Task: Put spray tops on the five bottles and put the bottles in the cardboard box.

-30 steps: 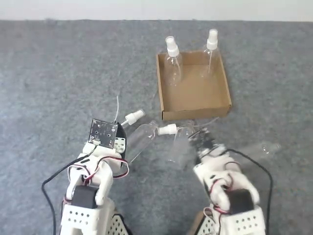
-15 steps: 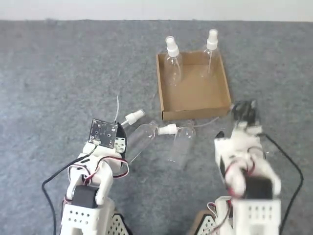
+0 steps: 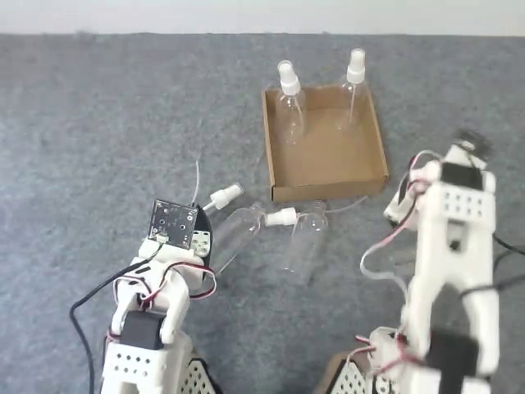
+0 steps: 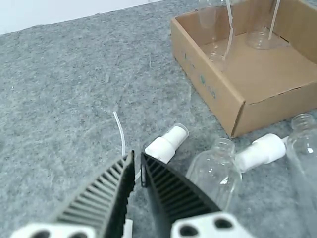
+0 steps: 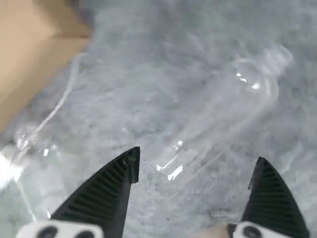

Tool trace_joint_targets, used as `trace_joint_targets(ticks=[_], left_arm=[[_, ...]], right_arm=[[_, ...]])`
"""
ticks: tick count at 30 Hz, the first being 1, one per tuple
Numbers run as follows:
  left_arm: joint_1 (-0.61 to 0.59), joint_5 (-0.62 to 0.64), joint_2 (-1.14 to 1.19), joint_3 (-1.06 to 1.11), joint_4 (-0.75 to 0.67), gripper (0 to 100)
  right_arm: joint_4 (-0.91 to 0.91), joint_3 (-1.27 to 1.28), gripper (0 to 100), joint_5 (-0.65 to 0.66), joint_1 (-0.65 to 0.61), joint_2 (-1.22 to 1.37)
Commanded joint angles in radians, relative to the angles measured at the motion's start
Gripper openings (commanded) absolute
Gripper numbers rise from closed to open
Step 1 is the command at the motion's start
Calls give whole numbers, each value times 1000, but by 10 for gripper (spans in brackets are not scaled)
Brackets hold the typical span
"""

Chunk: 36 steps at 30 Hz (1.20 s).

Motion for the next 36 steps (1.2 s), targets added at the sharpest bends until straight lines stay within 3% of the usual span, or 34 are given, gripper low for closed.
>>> trace_joint_targets(ticks=[1, 10, 12, 19, 23, 26, 32, 36], left_arm=[[-2, -8, 5, -4, 5, 12], [-2, -8, 5, -4, 9, 12], [-2, -8, 5, -4, 9, 12], [-3, -9, 5, -4, 9, 12], [-3, -163, 9, -84, 106, 12], [-3, -173, 12, -180, 212, 12], [-133, -258, 74, -260, 209, 12], [-186, -331, 308, -473, 269, 13]], right_arm=[[22, -118, 299, -107, 74, 156], [-16, -190, 296, -132, 101, 444], [-28, -201, 286, -78, 101, 484], [-107, -216, 74, 462, 150, 527], [-119, -235, 62, 901, 231, 527], [-120, -238, 62, 1175, 303, 527], [-160, -238, 61, 1493, 446, 527], [-177, -235, 64, 1623, 507, 527]])
